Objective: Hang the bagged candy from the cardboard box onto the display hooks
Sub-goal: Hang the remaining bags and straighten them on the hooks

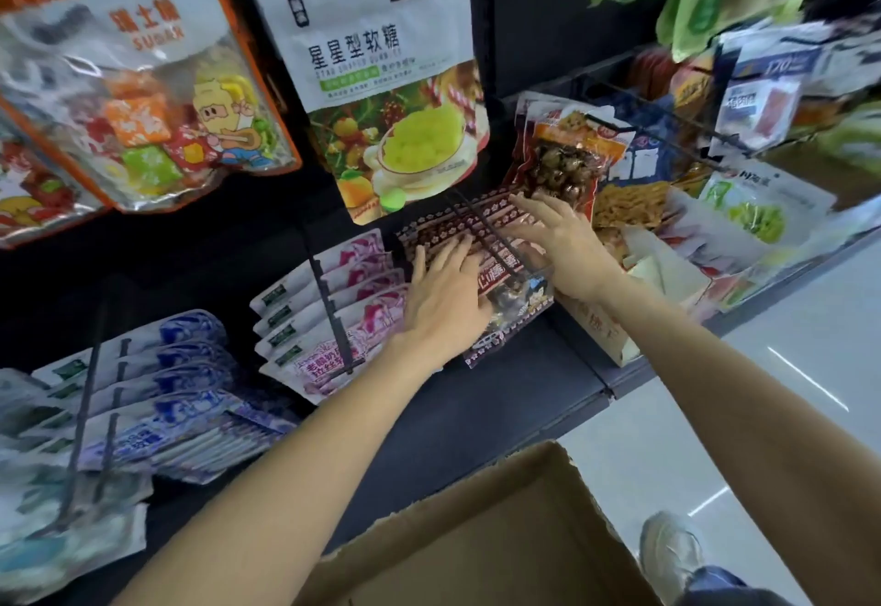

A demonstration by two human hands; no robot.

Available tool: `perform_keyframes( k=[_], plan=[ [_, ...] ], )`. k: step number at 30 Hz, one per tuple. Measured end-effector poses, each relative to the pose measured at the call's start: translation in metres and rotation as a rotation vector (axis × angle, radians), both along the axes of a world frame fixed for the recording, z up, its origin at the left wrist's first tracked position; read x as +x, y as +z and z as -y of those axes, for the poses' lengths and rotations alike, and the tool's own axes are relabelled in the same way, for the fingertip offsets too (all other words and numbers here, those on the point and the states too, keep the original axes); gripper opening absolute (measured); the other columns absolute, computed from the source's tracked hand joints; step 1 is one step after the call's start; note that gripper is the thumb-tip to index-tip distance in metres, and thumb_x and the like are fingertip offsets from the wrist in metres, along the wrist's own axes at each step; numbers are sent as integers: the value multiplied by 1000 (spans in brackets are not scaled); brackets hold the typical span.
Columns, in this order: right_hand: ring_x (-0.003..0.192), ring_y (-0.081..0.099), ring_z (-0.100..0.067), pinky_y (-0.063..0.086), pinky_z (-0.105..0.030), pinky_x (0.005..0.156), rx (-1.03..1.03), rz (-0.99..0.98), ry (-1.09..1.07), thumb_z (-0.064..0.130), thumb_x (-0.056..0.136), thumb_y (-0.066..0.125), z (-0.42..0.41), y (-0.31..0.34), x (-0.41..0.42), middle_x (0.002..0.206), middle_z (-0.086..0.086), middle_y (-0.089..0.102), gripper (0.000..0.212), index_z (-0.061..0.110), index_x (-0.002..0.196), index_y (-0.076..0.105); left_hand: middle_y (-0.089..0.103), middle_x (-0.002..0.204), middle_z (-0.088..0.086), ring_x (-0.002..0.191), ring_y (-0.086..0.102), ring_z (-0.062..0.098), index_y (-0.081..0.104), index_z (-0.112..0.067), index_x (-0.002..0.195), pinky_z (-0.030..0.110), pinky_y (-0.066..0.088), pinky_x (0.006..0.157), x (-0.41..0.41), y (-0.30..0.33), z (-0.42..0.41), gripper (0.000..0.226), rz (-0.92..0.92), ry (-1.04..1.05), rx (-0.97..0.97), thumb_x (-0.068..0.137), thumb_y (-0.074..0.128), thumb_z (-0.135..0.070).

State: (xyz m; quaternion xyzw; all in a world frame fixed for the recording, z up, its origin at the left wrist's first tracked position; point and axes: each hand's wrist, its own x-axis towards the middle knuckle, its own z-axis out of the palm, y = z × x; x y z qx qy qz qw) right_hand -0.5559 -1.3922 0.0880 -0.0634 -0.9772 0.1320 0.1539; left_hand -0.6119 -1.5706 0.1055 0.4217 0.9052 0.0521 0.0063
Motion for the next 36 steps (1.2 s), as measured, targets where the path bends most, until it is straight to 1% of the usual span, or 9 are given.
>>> perform_keyframes(
  k=[3, 6, 9, 12, 15, 25, 28, 32, 36],
  plan=[
    [140, 30, -28, 29, -49, 104, -11, -48, 27, 13, 92, 58, 2, -2, 6, 147, -1, 43, 31, 23, 120, 65, 15, 159, -1, 146, 10, 13, 26, -17, 148, 40, -5, 117, 1, -3, 6, 60, 44, 17, 54, 95, 50, -30],
    [143, 24, -23, 20, -45, 111, 21, 12, 37, 18, 96, 50, 1, 0, 6, 149, 3, 39, 38, 26, 134, 54, 14, 159, -1, 146, 10, 13, 20, -15, 150, 37, -2, 118, -7, 2, -1, 59, 98, 84, 117, 99, 41, -35],
    [147, 12, -19, 13, -44, 116, 97, 129, 69, 20, 99, 43, 2, 5, -3, 156, 3, 26, 51, 24, 148, 31, 3, 160, 2, 147, 2, 14, 8, -12, 152, 36, -2, 118, -17, 10, -14, 65, 174, 131, 17, 100, 30, -43],
    [148, 0, -19, 5, -45, 118, 220, 289, 93, 24, 100, 40, 5, 8, -11, 161, 3, 4, 62, 21, 153, 7, -10, 159, 3, 147, -9, 15, -2, -10, 152, 36, -6, 117, -17, 10, -24, 69, 273, 133, -118, 100, 23, -47],
    [148, -6, -19, 3, -45, 118, 276, 343, 91, 28, 100, 40, 8, 7, -11, 161, 1, -6, 69, 19, 153, -4, -14, 159, 4, 146, -11, 15, -4, -11, 152, 38, -7, 118, -16, 5, -25, 68, 260, 81, -145, 100, 23, -45],
    [148, 2, -19, 10, -42, 117, 235, 300, 66, 26, 95, 44, 7, 0, -6, 161, 2, 7, 70, 20, 154, 5, 4, 160, -4, 146, -1, 10, 16, -13, 151, 37, -3, 120, -18, 7, -19, 54, 252, 13, -63, 102, 23, -33],
    [148, 4, -19, 10, -43, 117, 225, 275, 63, 28, 95, 45, 9, 0, -6, 161, 2, 8, 71, 20, 153, 6, 8, 160, -2, 147, 1, 13, 23, -12, 150, 37, -2, 120, -32, 18, -24, 48, 285, 68, 35, 103, 18, -23],
    [146, 10, -21, 23, -42, 114, 237, 235, 80, 30, 94, 46, 8, 2, -8, 160, 1, 13, 70, 19, 153, 10, -5, 160, 2, 147, -5, 17, 8, -10, 152, 42, -2, 118, -58, 21, -34, 51, 308, 147, -115, 102, 13, -17],
    [142, 17, -23, 31, -41, 108, 258, 208, 83, 29, 93, 48, 7, 3, -12, 158, 2, 18, 70, 19, 153, 14, -6, 160, -5, 146, -8, 12, 7, -14, 152, 40, -6, 118, -60, 12, -32, 52, 246, 100, -157, 102, 12, -23]
  ],
)
